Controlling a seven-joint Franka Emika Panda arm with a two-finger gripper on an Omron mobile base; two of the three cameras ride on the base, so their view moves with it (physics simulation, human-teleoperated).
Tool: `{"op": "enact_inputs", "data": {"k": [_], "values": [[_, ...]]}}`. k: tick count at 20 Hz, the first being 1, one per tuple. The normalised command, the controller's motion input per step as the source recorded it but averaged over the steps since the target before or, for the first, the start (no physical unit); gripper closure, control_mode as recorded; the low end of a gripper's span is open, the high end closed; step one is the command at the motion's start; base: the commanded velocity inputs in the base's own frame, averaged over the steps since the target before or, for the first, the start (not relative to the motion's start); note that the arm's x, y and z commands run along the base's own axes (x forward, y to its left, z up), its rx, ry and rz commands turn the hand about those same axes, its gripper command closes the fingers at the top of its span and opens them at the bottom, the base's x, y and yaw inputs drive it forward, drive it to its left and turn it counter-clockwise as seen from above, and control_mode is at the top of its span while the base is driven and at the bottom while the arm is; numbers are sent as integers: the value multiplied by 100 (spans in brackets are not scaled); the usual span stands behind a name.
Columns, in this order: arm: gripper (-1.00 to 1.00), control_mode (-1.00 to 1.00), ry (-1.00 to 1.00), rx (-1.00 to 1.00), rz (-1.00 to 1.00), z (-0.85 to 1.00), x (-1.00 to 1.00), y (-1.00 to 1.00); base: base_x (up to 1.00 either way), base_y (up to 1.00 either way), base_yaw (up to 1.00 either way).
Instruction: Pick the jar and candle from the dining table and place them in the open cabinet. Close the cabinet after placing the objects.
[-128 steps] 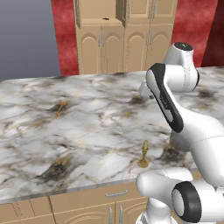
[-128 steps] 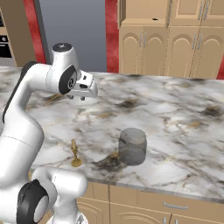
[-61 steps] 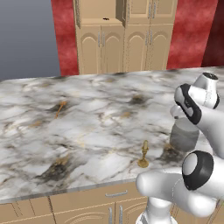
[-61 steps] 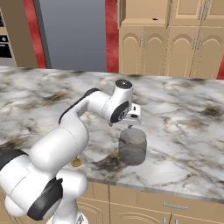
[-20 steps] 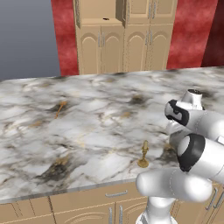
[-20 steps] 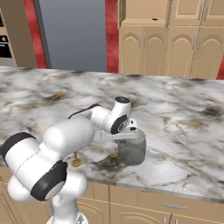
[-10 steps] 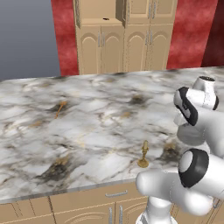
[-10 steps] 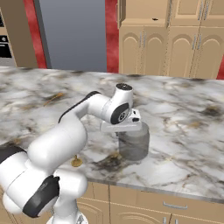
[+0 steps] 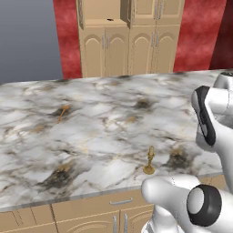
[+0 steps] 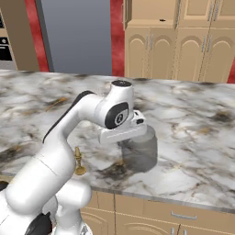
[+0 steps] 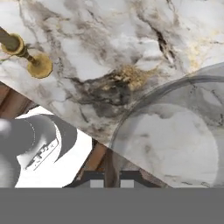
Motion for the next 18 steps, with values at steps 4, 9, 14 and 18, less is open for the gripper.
{"op": "enact_inputs", "data": {"k": [4,9,14,18], "values": [[100,-100,0,-21,40,44,-74,15,0,0,0],[100,-100,-4,-16,44,51,-47,9,0,0,0],[100,-100,-3,-3,17,12,-21,4,0,0,0],[100,-100,0,0,0,0,-3,0,0,0,0]]}}
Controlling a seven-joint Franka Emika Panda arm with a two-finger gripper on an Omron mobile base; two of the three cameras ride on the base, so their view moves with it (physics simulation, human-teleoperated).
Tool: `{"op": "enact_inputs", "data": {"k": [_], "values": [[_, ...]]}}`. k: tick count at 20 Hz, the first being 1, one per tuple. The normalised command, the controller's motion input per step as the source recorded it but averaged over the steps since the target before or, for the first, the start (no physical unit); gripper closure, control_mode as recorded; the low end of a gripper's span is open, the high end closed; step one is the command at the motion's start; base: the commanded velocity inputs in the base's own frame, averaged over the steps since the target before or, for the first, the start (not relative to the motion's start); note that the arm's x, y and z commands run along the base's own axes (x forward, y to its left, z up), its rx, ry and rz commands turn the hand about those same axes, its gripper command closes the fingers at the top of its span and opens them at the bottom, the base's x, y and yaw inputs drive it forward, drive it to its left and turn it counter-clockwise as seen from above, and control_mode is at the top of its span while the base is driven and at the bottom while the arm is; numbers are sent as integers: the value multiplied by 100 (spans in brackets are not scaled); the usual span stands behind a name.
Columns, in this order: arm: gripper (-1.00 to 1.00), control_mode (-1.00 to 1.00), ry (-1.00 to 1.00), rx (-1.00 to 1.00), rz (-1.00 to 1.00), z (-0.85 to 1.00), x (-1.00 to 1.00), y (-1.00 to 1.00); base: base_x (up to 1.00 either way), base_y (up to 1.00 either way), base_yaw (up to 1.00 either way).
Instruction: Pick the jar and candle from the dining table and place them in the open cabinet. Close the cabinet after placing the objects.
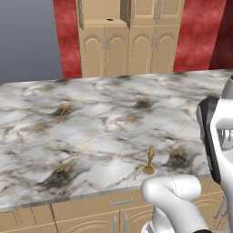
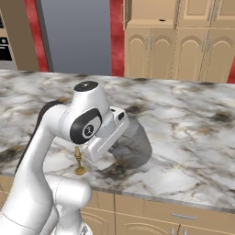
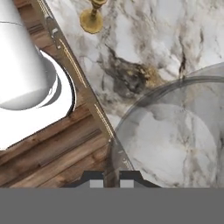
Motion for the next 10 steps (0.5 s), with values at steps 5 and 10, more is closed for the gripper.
{"op": "enact_inputs", "data": {"k": [5,10], "values": [[100,100,-6,0,-2,0,-32,0,-60,0,-6],[100,100,0,0,0,0,0,0,-100,-43,-11]]}}
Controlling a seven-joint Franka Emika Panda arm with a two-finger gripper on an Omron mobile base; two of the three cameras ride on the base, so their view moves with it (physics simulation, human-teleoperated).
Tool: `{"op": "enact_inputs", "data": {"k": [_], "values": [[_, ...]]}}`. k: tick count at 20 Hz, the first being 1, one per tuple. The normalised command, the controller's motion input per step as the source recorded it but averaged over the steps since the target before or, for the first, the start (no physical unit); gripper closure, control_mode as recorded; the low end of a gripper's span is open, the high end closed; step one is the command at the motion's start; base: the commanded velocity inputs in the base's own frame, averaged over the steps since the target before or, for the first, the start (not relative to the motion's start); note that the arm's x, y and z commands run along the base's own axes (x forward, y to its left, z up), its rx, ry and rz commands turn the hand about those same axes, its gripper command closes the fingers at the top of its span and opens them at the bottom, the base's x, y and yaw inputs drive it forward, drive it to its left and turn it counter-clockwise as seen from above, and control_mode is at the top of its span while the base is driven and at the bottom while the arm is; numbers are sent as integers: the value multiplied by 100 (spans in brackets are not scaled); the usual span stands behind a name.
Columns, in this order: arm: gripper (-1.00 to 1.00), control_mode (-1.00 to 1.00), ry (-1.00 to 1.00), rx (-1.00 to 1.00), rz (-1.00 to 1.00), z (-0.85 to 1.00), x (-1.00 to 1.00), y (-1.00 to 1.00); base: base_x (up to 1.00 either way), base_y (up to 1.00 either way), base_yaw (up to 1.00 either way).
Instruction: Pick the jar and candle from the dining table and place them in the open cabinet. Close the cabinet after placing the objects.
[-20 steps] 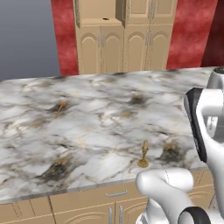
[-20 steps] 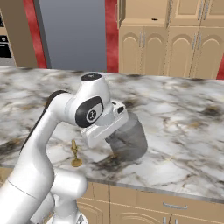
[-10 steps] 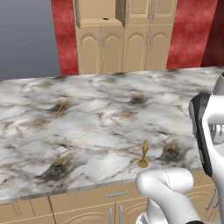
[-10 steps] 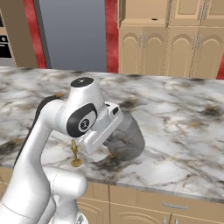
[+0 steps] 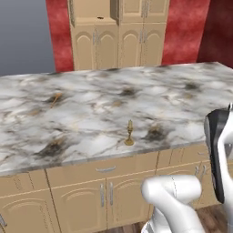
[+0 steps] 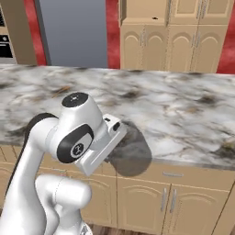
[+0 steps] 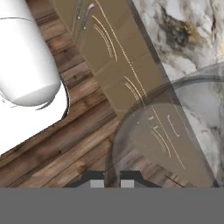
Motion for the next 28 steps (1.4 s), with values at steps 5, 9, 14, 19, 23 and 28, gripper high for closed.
{"op": "enact_inputs", "data": {"k": [5,9,14,19,23,28], "values": [[100,100,0,0,0,0,0,0,-79,-92,-3],[100,100,0,0,0,0,0,0,-41,-100,1],[100,100,0,0,0,0,0,0,13,-83,-2],[100,100,0,0,0,0,0,0,27,-89,-22],[100,100,0,0,0,0,0,0,15,-100,-24],[100,100,0,0,0,0,0,0,11,-100,-15]]}}
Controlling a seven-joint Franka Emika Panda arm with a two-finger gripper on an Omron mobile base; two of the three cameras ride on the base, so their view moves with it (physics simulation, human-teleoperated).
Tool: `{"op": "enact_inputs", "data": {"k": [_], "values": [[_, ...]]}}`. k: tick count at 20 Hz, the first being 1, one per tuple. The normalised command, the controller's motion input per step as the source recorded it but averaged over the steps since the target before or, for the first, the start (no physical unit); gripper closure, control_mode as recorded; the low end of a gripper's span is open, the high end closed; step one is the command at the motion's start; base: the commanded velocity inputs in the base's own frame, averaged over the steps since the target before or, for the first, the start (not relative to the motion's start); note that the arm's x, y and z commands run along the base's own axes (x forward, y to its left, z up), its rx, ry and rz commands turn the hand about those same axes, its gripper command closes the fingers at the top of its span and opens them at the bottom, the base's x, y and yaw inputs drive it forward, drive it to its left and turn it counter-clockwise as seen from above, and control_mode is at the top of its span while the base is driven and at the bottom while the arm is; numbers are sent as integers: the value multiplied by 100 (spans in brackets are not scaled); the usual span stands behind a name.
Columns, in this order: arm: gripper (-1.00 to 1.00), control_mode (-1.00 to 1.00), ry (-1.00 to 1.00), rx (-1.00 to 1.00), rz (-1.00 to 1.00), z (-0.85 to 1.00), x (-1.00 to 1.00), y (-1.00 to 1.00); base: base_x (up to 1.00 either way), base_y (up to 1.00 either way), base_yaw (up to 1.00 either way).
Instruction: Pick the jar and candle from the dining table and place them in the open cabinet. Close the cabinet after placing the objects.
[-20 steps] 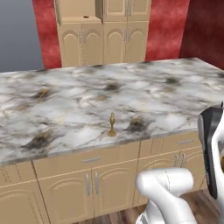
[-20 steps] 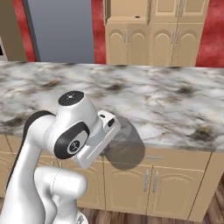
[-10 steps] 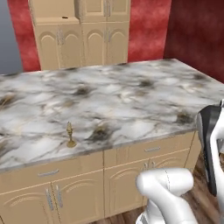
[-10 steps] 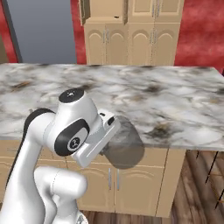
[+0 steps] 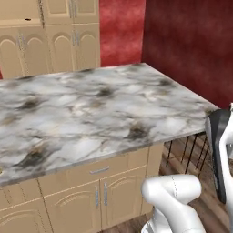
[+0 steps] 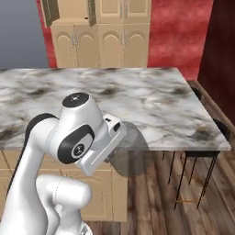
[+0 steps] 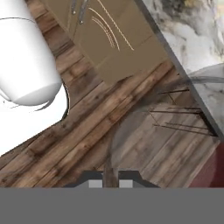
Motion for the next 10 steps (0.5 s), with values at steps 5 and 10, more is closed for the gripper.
{"op": "enact_inputs", "data": {"k": [5,10], "values": [[100,100,0,0,0,0,0,0,28,-100,-3],[100,100,0,0,0,0,0,0,44,-100,0]]}}
